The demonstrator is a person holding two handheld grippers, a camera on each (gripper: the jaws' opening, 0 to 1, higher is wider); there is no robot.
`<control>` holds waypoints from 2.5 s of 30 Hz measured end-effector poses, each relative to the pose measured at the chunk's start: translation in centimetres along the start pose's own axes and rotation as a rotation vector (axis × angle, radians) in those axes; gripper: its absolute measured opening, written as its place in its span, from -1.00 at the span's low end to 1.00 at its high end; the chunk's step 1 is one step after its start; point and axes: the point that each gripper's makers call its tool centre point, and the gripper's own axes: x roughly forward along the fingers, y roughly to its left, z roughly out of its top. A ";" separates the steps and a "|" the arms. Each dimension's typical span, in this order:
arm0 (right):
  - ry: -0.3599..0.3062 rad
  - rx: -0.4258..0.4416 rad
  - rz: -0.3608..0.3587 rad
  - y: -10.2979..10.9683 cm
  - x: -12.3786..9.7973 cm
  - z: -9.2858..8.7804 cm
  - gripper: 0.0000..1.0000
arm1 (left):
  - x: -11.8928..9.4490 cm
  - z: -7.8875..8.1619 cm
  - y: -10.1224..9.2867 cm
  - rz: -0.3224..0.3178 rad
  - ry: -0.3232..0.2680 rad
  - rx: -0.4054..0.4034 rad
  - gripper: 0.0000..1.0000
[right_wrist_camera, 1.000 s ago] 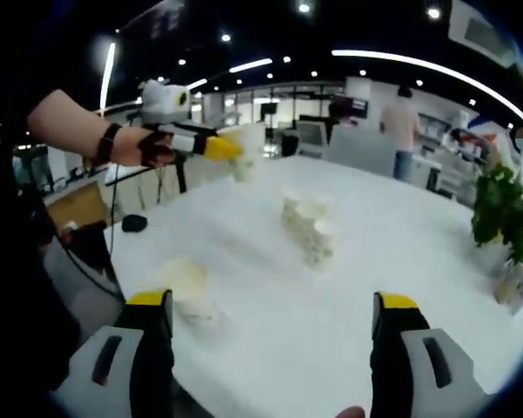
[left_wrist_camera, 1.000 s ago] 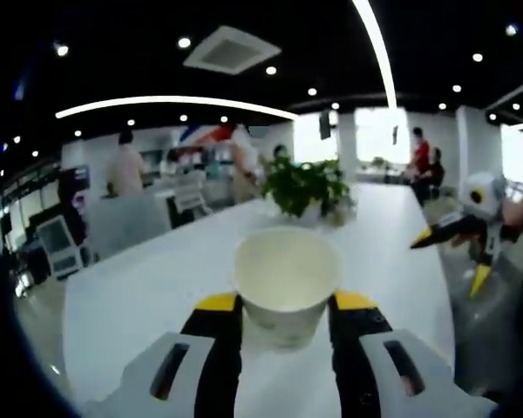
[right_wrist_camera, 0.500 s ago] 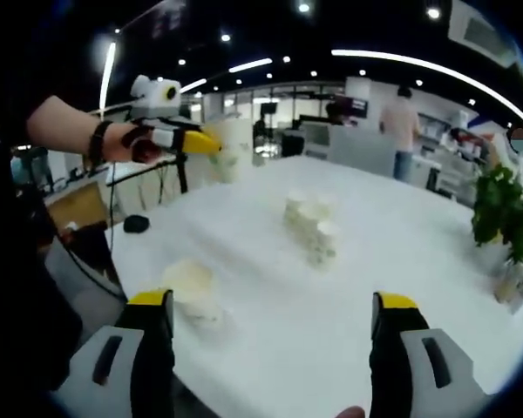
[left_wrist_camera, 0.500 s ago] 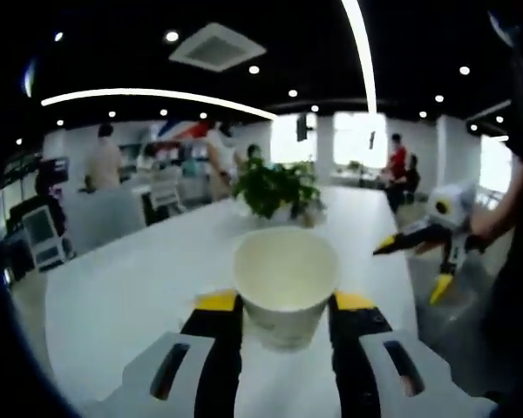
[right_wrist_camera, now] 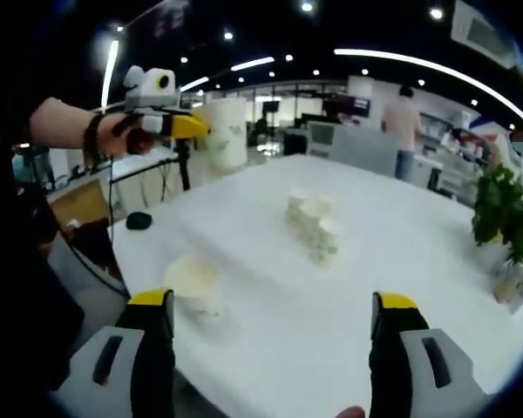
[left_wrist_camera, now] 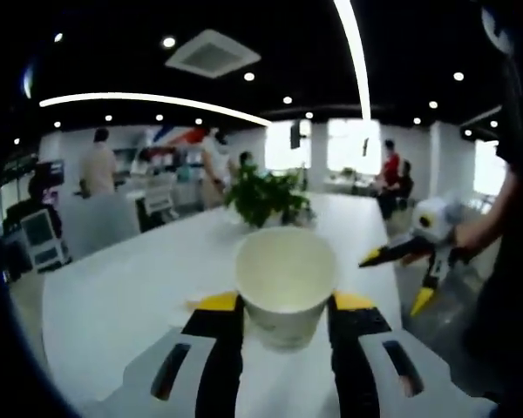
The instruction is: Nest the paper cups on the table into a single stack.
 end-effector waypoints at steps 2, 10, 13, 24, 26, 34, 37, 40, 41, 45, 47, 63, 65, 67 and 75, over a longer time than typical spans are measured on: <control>0.003 0.000 0.001 0.0 -0.1 -0.1 0.83 | 0.0 -0.1 -0.4 -0.013 0.006 -0.003 -0.27; -0.001 0.000 -0.006 -0.2 -0.5 -0.1 0.82 | 0.2 -0.2 -2.4 -0.053 0.015 0.007 -0.26; 0.000 0.003 -0.007 -0.2 -0.5 -0.1 0.81 | 0.4 -0.5 -2.8 -0.061 0.019 -0.008 -0.27; -0.017 -0.024 -0.001 -0.5 -1.1 1.5 0.74 | 0.5 -2.4 -4.9 -0.097 0.059 -0.020 -0.27; -0.030 -0.029 0.002 -0.6 -1.3 2.1 0.71 | 0.5 -2.6 -5.0 -0.101 0.062 -0.022 -0.27; -0.035 -0.044 0.013 -0.6 -1.2 2.7 0.66 | 0.3 -3.7 -5.7 -0.102 0.073 -0.037 -0.27; -0.031 -0.046 0.018 -0.5 -1.1 2.6 0.66 | 0.3 -4.1 -6.1 -0.105 0.081 -0.038 -0.27; -0.025 -0.049 0.020 -0.4 -1.1 2.4 0.65 | 0.3 -4.6 -6.3 -0.107 0.082 -0.041 -0.27; -0.024 -0.048 0.020 -0.4 -1.1 2.4 0.65 | 0.3 -4.9 -6.5 -0.109 0.086 -0.045 -0.27; -0.021 -0.046 0.018 -0.6 -1.2 2.2 0.65 | 0.5 -5.9 -7.3 -0.123 0.103 -0.039 -0.27; -0.018 -0.050 0.017 -0.6 -1.2 2.2 0.65 | 0.6 -6.4 -7.5 -0.130 0.107 -0.045 -0.27; -0.019 -0.026 -0.005 -1.2 -1.3 1.8 0.70 | 1.2 -9.6 -8.9 -0.158 0.154 -0.079 -0.27; -0.023 -0.021 -0.012 -1.3 -1.3 1.8 0.74 | 1.2 -9.9 -9.0 -0.162 0.155 -0.085 -0.26; -0.016 -0.017 -0.016 -1.3 -1.3 1.7 0.82 | 1.3 -10.0 -8.9 -0.160 0.153 -0.084 -0.26; -0.008 0.003 -0.020 -1.4 -1.4 1.2 0.97 | 1.7 -10.8 -9.3 -0.166 0.166 -0.079 -0.26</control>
